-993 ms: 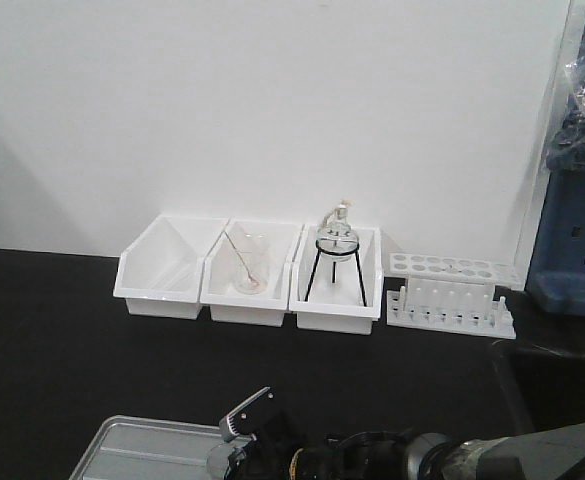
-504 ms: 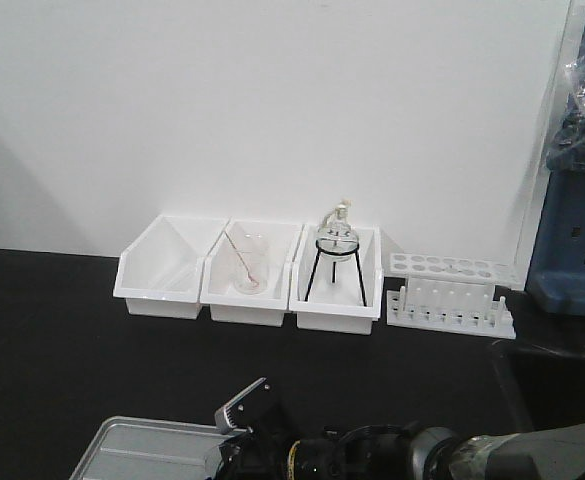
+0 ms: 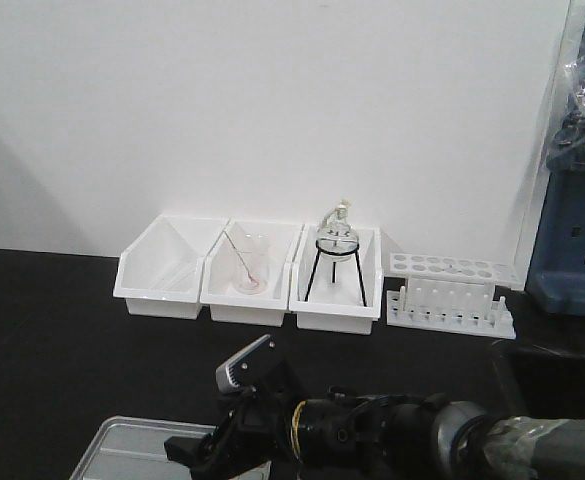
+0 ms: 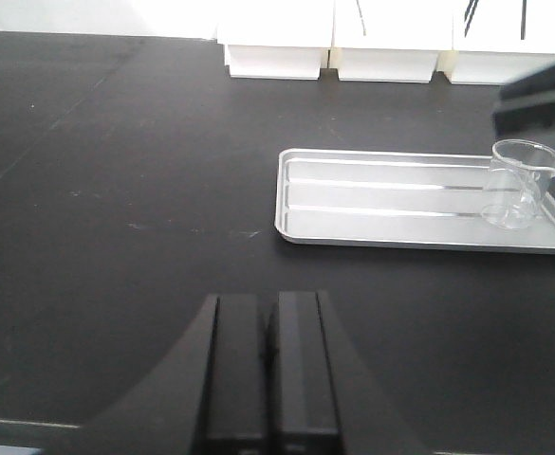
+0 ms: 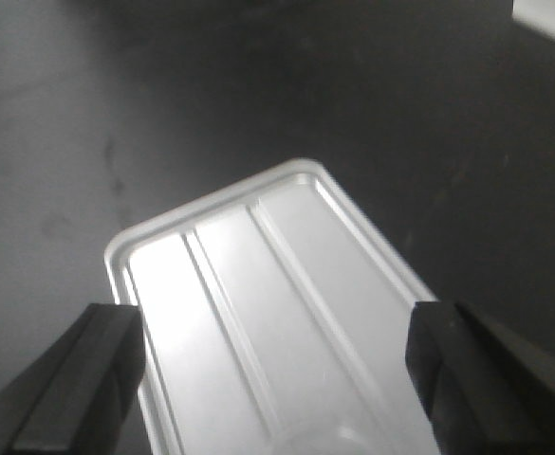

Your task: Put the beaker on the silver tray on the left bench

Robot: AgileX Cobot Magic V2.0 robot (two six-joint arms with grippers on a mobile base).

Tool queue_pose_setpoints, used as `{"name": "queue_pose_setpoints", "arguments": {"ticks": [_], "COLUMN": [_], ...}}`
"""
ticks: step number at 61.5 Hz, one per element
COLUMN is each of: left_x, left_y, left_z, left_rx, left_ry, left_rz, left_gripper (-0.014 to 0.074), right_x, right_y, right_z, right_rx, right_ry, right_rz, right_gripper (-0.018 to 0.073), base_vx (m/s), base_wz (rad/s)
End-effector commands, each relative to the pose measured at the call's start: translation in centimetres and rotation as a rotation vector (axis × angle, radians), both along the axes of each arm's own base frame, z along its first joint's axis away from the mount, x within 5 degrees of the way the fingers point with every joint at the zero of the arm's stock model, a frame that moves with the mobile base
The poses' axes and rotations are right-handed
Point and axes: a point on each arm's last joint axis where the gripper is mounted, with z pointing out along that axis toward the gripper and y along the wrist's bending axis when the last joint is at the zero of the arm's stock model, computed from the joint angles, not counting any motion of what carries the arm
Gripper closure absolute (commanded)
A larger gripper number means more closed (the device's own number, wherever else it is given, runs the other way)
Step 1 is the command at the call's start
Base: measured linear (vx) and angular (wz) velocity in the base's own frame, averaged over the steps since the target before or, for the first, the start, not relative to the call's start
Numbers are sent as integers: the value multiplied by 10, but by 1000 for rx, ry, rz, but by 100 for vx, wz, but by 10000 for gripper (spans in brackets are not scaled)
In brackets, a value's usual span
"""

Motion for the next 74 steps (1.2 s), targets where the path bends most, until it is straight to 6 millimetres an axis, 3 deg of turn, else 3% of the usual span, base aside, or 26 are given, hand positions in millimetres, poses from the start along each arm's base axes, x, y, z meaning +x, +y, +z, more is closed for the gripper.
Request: {"name": "queue_pose_setpoints", "arguments": {"ticks": [1,8,13,26,37,46,65,74], "left_x": [2,2,2,2,2,2,2,2], "left_y": [1,1,1,1,1,1,1,1], "left_z": [2,2,2,2,2,2,2,2], "left_rx": [-10,-10,-10,-10,-10,-10,-10,-10], "left_ry": [-71,-71,-71,-71,-71,-71,-71,-71], "left_rz": [9,9,9,9,9,9,9,9], "left_gripper": [595,595,595,595,595,595,595,595], "right_x": [-8,-27,-46,-103,-133,-143,-141,-149], "right_y": [-4,-18,-32,-67,-86,-91,-92,-106], "right_z": [71,117,134,156,163,166,163,182], "right_rx": [137,196,185,177,185,193,195,309], "right_ry": [-133,-219,-253,-292,-316,-328,-309,-298], "right_rz": [25,37,40,23,8,8,-13,-116], "right_gripper": [-38,-34,-33,-33,-33,-33,-29,7], "base_vx": [0,0,0,0,0,0,0,0], "base_wz": [0,0,0,0,0,0,0,0]}}
